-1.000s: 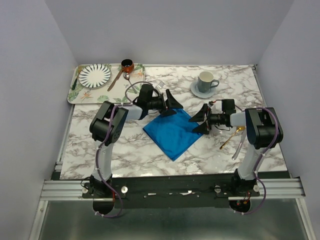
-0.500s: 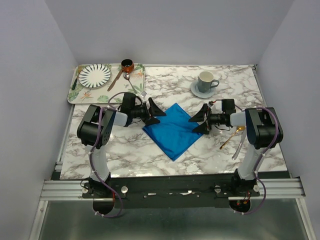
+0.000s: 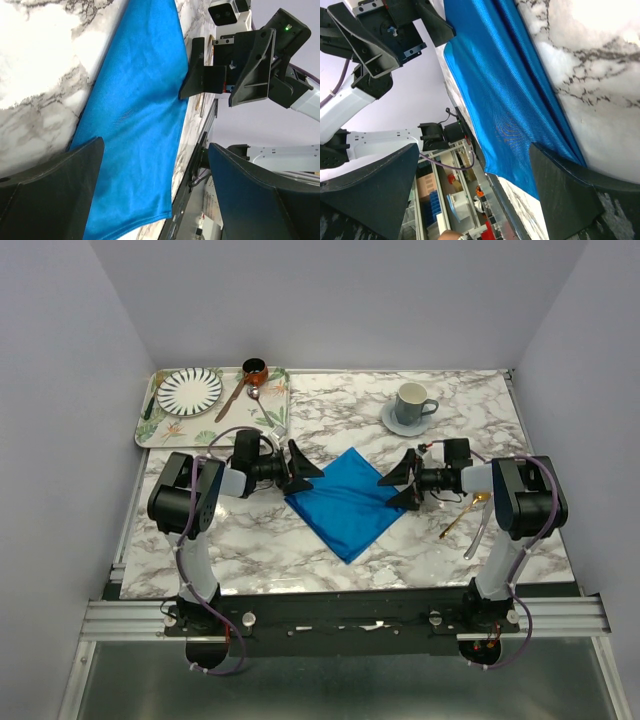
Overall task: Fold the napkin into a case and place the utensils inside
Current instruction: Smooth out the square-folded napkin at the center of the board.
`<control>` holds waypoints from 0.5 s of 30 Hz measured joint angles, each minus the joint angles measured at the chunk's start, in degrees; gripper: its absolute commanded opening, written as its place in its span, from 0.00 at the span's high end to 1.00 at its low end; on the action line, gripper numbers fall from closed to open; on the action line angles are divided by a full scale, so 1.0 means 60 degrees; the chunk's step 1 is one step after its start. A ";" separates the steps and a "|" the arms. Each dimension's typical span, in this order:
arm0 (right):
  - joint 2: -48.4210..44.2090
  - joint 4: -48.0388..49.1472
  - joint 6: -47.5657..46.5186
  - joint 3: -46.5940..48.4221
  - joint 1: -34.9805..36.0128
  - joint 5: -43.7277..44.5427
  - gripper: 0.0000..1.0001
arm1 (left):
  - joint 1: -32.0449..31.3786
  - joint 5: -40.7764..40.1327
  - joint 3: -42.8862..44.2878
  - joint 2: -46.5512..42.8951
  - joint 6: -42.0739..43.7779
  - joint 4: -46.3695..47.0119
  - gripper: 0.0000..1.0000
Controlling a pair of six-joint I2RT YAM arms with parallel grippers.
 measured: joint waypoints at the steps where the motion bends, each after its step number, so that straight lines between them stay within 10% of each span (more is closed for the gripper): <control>1: -0.0047 -0.0062 -0.0025 -0.0036 0.0000 0.0022 0.00 | 0.0018 0.0004 -0.0106 -0.0113 0.0011 0.0000 0.01; 15: -0.0120 -0.0244 -0.0109 -0.0073 -0.0015 0.0066 0.00 | 0.0011 0.0204 -0.1016 -0.1643 -0.0076 0.0117 0.01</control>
